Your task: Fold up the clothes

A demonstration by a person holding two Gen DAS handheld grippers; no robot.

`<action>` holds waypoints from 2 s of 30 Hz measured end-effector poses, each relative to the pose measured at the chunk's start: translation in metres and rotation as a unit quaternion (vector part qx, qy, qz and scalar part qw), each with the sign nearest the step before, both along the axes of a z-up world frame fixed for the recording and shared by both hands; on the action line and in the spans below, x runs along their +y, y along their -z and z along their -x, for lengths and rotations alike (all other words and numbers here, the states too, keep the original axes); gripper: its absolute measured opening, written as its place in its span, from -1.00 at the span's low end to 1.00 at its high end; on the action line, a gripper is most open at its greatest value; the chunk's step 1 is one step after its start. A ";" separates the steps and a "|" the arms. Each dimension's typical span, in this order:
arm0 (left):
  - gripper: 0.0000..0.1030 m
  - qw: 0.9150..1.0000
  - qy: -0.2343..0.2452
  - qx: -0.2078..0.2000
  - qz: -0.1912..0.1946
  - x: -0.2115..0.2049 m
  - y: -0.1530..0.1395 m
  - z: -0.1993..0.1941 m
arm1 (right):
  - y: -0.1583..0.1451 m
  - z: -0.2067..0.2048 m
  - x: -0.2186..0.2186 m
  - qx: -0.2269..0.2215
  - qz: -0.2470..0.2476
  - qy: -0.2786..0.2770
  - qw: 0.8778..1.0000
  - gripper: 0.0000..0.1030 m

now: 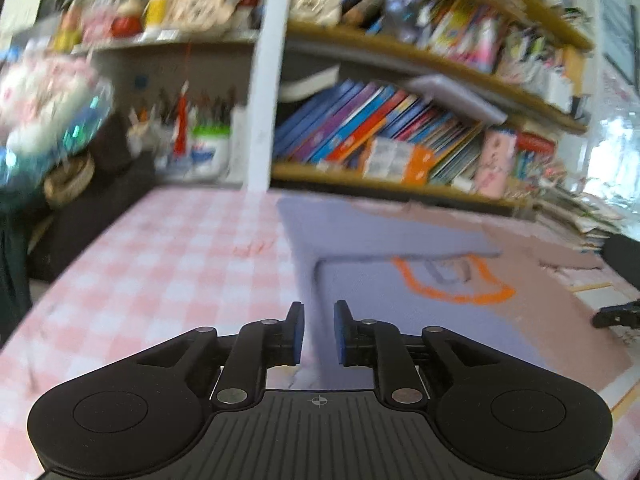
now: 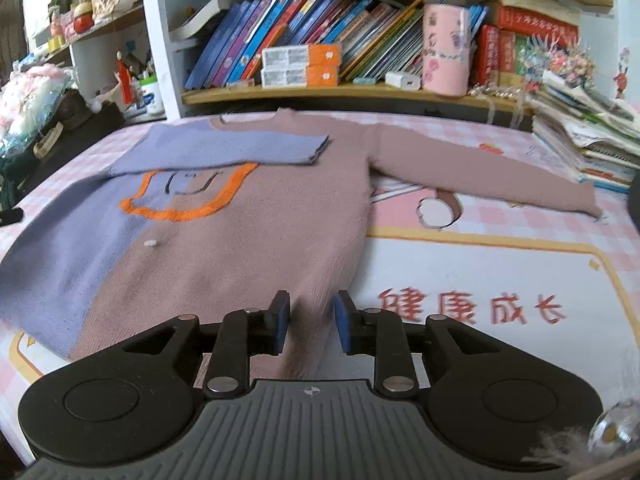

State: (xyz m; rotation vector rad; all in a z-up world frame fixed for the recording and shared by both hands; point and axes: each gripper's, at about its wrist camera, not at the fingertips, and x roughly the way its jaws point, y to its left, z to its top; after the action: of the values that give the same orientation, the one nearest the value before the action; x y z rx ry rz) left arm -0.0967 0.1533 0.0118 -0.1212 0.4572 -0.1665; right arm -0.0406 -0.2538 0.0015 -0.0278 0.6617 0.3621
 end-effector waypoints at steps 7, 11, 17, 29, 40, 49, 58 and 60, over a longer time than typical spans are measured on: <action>-0.55 0.998 0.035 -0.016 -0.040 -0.025 0.001 -0.001 | -0.017 -0.018 -0.042 -0.016 0.000 0.071 0.997 -0.31; -0.55 0.998 0.037 0.000 -0.055 -0.027 0.012 -0.007 | -0.028 -0.045 -0.080 -0.008 0.004 0.119 0.993 -0.25; -0.33 0.995 0.058 0.010 -0.076 -0.034 0.018 -0.007 | -0.034 -0.100 -0.138 0.022 -0.007 0.198 0.980 -0.17; -0.27 0.988 0.052 -0.047 -0.136 -0.048 0.001 -0.013 | -0.018 -0.175 -0.192 0.052 -0.009 0.288 0.956 -0.10; -0.06 0.990 0.054 -0.032 -0.125 -0.044 0.009 -0.019 | -0.002 -0.201 -0.205 0.070 -0.012 0.315 0.946 0.02; 0.18 0.985 0.065 -0.028 -0.160 -0.056 0.010 -0.020 | 0.002 -0.204 -0.213 0.078 -0.051 0.333 0.938 0.02; 0.19 0.987 0.054 -0.032 -0.149 -0.051 0.008 -0.019 | 0.002 -0.209 -0.207 0.078 -0.048 0.336 0.938 -0.15; 0.19 0.986 0.057 -0.030 -0.154 -0.054 0.008 -0.020 | 0.003 -0.210 -0.202 0.076 -0.028 0.328 0.941 -0.16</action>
State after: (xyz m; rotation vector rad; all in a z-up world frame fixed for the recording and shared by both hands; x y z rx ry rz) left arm -0.0767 0.0996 0.0039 0.2141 0.4248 -0.2088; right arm 0.1694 -0.4553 -0.0015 0.2738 0.7726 -0.2657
